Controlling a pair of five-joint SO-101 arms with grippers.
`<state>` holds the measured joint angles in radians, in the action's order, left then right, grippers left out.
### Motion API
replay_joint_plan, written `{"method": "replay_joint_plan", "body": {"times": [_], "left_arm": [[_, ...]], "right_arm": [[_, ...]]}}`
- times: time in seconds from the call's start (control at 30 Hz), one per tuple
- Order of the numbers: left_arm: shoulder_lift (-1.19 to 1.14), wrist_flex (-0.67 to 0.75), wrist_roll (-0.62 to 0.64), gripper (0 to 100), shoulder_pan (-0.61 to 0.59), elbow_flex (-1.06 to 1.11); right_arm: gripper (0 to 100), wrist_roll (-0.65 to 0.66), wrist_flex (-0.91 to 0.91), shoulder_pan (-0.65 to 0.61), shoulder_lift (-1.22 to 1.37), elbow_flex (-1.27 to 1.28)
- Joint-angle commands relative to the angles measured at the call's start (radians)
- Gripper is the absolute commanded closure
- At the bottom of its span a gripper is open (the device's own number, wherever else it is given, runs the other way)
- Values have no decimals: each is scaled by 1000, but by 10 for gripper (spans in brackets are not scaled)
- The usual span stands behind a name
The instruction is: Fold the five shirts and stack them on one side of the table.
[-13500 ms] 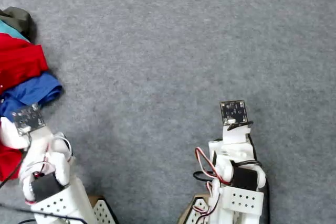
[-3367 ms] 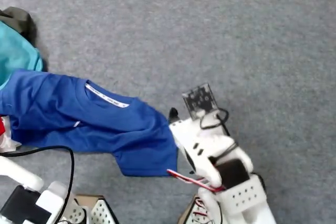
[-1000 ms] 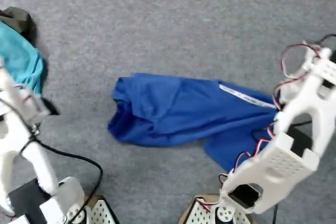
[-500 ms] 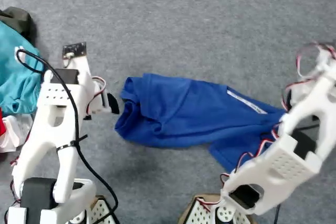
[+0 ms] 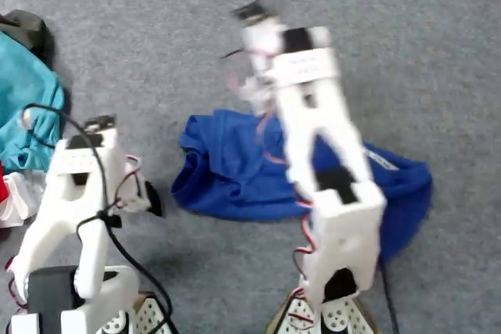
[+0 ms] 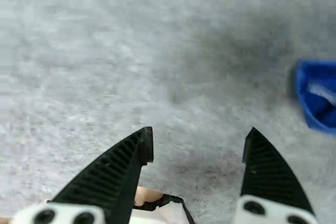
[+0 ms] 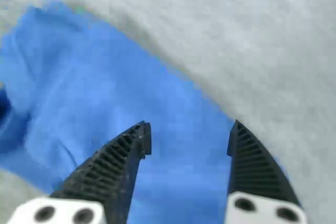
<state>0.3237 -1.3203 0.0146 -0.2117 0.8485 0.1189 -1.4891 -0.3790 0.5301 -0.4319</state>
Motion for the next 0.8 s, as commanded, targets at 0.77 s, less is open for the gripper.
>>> {"method": "replay_joint_plan", "body": {"times": [0.77], "left_arm": [[30,40,-91,722,-110,-25]], "right_arm": [[994,-106,-292,364,615,-1029]]}}
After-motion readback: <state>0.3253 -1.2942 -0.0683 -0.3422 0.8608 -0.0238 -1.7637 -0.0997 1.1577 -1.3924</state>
